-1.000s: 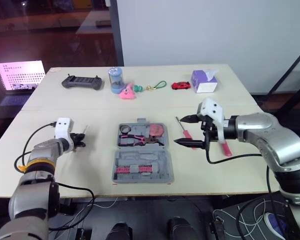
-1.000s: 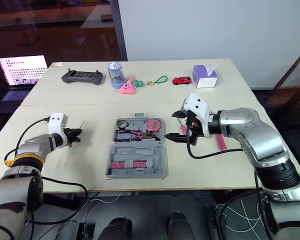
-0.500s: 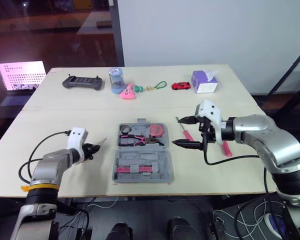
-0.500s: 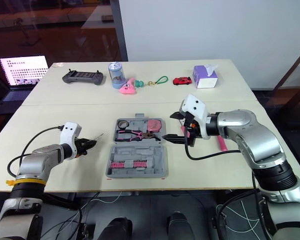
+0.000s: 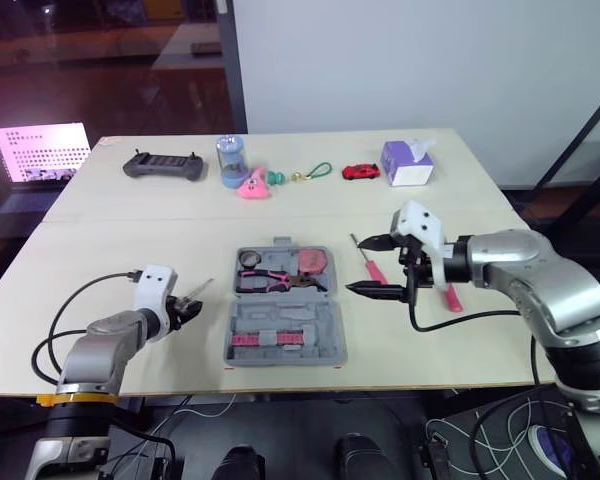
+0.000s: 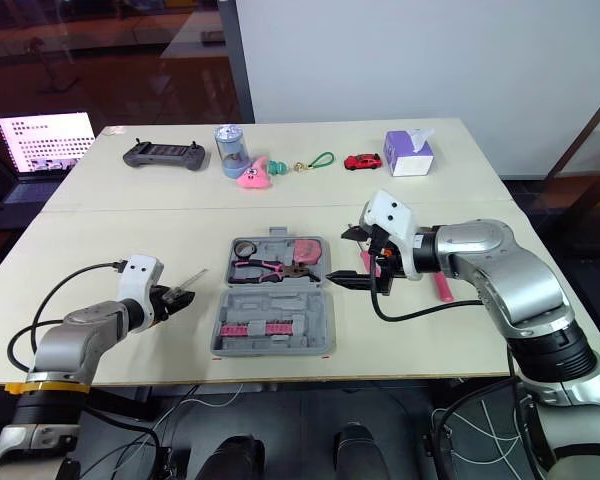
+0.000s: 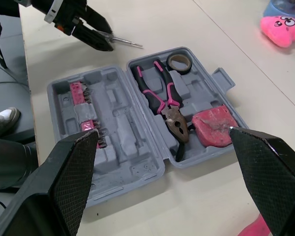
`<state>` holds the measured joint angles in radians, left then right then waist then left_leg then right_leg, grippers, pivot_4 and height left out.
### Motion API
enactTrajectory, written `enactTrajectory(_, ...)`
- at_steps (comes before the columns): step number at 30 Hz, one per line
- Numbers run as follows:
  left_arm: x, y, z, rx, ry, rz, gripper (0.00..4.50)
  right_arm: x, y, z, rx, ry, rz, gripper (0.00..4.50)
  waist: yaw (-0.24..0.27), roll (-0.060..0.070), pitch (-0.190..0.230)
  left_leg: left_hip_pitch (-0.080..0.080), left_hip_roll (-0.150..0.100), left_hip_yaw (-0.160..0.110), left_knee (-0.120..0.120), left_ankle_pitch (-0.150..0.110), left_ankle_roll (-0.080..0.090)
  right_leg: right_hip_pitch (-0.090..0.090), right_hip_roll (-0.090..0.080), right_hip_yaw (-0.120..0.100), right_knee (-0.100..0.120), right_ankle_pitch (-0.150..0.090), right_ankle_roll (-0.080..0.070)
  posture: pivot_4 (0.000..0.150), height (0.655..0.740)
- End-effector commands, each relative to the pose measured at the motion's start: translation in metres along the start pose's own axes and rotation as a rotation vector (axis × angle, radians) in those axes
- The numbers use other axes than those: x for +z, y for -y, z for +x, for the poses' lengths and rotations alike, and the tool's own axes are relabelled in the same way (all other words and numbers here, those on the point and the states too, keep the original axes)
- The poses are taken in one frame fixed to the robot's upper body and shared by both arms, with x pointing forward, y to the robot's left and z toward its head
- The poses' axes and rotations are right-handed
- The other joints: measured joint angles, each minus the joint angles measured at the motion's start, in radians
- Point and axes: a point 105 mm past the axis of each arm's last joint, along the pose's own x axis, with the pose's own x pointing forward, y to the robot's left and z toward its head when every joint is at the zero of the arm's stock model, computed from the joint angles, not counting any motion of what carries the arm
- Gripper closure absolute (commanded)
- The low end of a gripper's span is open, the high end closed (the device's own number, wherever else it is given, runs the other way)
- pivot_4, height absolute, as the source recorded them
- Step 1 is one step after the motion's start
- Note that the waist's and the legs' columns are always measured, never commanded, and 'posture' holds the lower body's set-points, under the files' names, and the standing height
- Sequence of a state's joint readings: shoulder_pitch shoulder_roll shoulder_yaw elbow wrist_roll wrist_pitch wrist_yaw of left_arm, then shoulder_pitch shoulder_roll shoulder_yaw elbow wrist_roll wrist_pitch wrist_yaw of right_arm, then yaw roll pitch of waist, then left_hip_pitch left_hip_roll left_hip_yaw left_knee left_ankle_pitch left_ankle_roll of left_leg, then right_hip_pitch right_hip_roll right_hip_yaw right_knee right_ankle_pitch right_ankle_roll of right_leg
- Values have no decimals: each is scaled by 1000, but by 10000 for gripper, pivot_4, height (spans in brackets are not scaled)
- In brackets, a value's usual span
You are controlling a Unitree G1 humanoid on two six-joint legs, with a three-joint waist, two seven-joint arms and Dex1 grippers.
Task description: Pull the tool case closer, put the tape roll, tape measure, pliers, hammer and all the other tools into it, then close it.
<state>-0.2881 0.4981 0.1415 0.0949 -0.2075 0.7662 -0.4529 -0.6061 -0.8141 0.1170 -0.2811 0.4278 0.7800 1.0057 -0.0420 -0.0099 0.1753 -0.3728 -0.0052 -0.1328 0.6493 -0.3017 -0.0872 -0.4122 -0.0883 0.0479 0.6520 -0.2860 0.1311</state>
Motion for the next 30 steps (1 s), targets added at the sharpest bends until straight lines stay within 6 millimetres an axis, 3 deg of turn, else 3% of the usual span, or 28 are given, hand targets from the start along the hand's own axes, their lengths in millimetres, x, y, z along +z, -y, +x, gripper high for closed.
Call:
enactTrajectory(1, -6, 3, 1, -26, -15, 20, 11389, 11, 2, -1, -4, 10, -54, 0, 1, 0, 0, 0, 0, 0, 0, 0, 0, 0, 0, 0, 0, 0, 0, 1500, 7400)
enactTrajectory(9, -1, 5, 6, -99, -34, 76, 11389, 10, 2, 1, -17, 13, -52, 0, 8, 0, 0, 0, 0, 0, 0, 0, 0, 1, 0, 0, 0, 0, 0, 1500, 7400)
enactTrajectory(12, 1, 2, 7, -115, -30, 82, 19675, 10, 2, 1, -24, 14, -50, 0, 7, 0, 0, 0, 0, 0, 0, 0, 0, 1, 0, 0, 0, 0, 0, 1500, 7400)
enactTrajectory(17, 0, 1, 8, -144, -30, 91, 44550, 8, 2, 2, -34, 12, -46, 0, 8, 0, 0, 0, 0, 0, 0, 0, 0, 1, 0, 0, 0, 0, 0, 1500, 7400)
enactTrajectory(25, 15, -10, 1, -154, 28, 105, 44801, 6, 2, 3, -32, 11, -41, 0, 6, 0, 0, 0, 0, 0, 0, 0, 0, 1, 0, 0, 0, 0, 0, 1500, 7400)
enactTrajectory(30, 55, -9, -22, -257, 117, 145, 44878, 7, -2, 7, -4, 19, -42, 0, 1, 0, 0, -1, 0, 0, 0, 0, 0, 0, 0, 0, 0, 0, 0, 1500, 7400)
